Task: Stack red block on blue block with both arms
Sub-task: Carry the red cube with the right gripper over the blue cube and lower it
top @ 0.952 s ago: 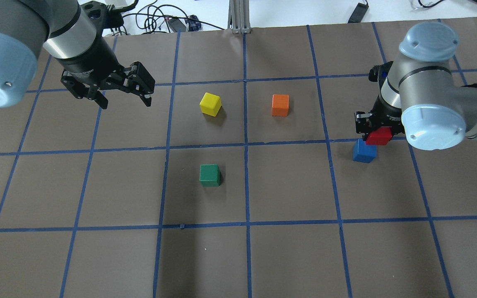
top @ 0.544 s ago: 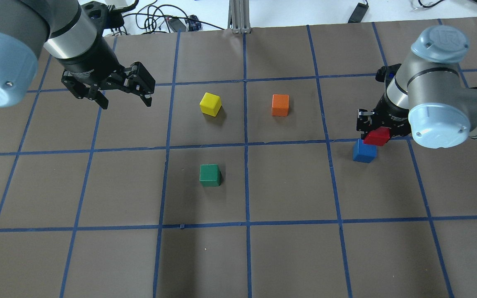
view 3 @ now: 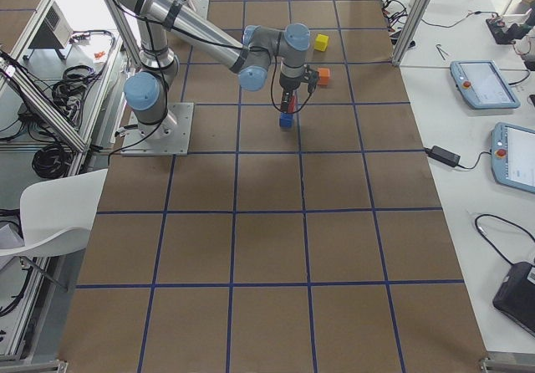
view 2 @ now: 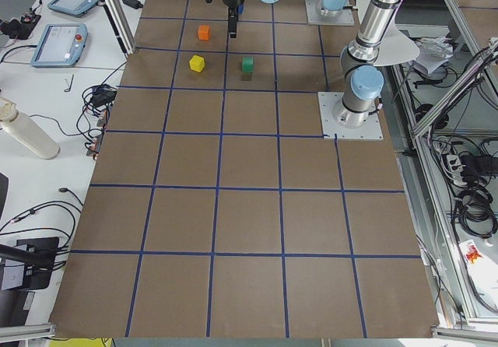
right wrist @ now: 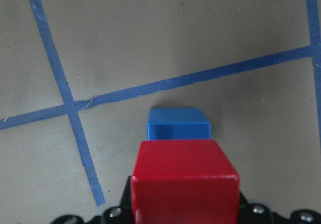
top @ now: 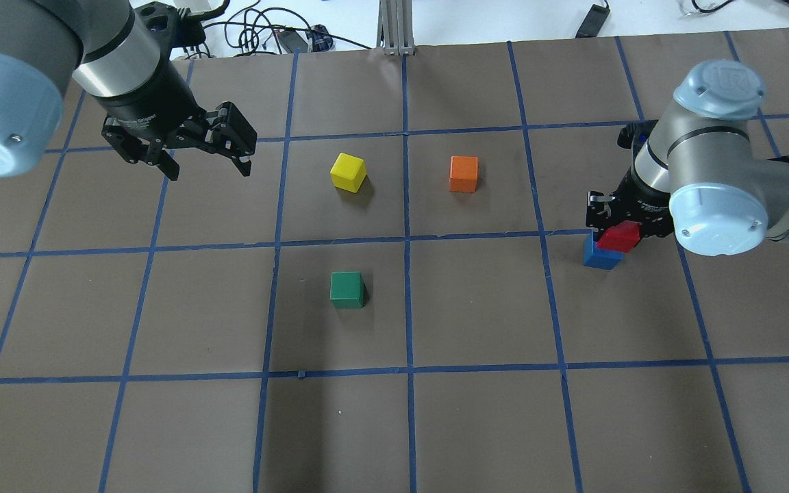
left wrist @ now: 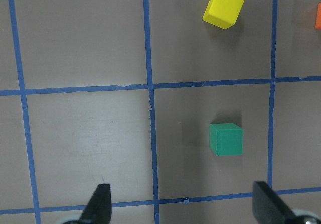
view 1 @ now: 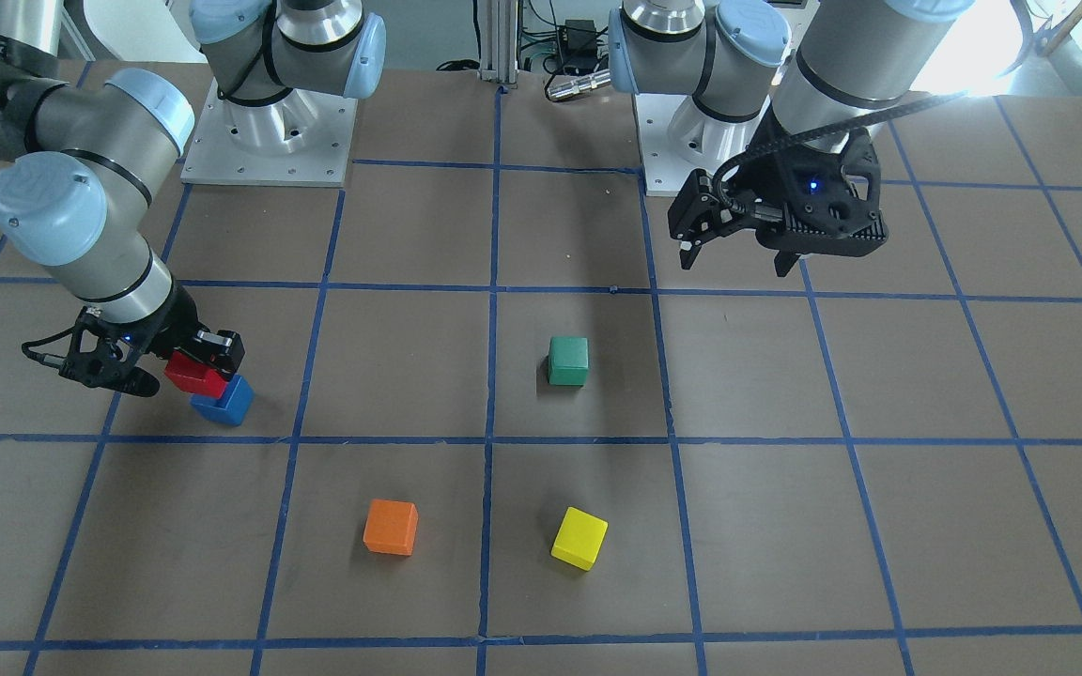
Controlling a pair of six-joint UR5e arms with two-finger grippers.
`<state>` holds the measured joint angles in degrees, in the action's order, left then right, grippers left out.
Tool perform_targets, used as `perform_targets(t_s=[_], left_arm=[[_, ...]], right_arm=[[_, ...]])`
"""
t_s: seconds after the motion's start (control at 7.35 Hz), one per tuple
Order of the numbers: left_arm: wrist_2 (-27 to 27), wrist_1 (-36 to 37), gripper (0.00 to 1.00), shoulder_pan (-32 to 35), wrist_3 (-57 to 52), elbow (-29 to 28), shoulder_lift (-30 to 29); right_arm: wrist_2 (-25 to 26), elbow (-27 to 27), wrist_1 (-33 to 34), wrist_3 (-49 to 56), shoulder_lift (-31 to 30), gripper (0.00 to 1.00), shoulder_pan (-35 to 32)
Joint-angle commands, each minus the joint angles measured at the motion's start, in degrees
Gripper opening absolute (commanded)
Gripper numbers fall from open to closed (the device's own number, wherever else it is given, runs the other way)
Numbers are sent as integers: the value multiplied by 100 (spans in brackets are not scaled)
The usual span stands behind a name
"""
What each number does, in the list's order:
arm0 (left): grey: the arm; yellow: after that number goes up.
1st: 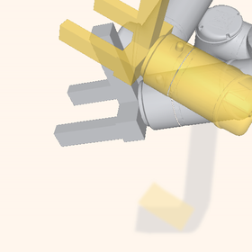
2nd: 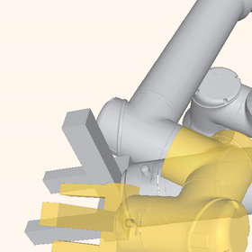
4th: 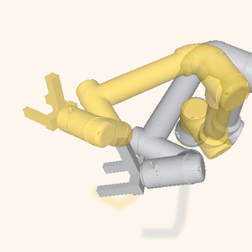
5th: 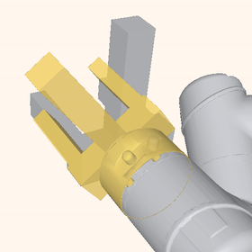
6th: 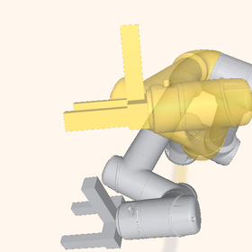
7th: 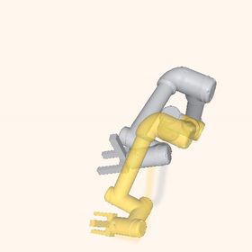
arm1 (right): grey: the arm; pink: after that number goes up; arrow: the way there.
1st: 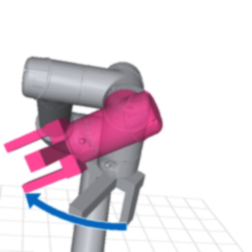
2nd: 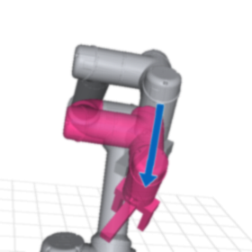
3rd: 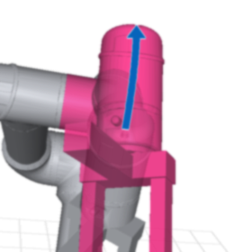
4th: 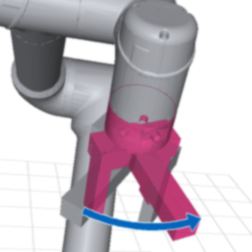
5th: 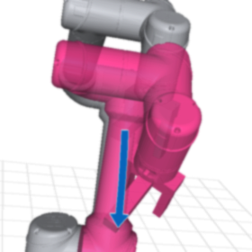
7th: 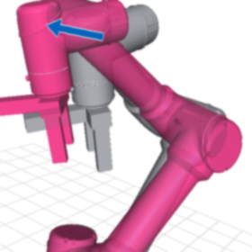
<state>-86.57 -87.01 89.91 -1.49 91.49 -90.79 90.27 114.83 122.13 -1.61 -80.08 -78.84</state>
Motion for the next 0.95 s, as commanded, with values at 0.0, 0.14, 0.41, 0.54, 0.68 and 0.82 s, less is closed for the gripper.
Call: perform_targets(t_s=[0.0, 0.14, 0.41, 0.54, 0.68, 0.82], left_arm=[[0, 0, 100, 0, -1, 0, 0], [0, 0, 100, 0, -1, -9, 0], [0, 0, 100, 0, -1, -9, 0], [0, 0, 100, 0, -1, -9, 0], [0, 0, 100, 0, -1, -9, 0], [0, 0, 100, 0, -1, -9, 0]], right_arm=[[52, 39, 109, 55, 97, 11, 9], [52, 57, 118, 47, 98, 11, 9], [52, 92, 197, 47, 106, 12, 9], [52, 92, 197, 47, 133, 12, 9], [52, 101, 206, 56, 133, 13, 9], [61, 101, 206, 56, 142, 17, 9]])
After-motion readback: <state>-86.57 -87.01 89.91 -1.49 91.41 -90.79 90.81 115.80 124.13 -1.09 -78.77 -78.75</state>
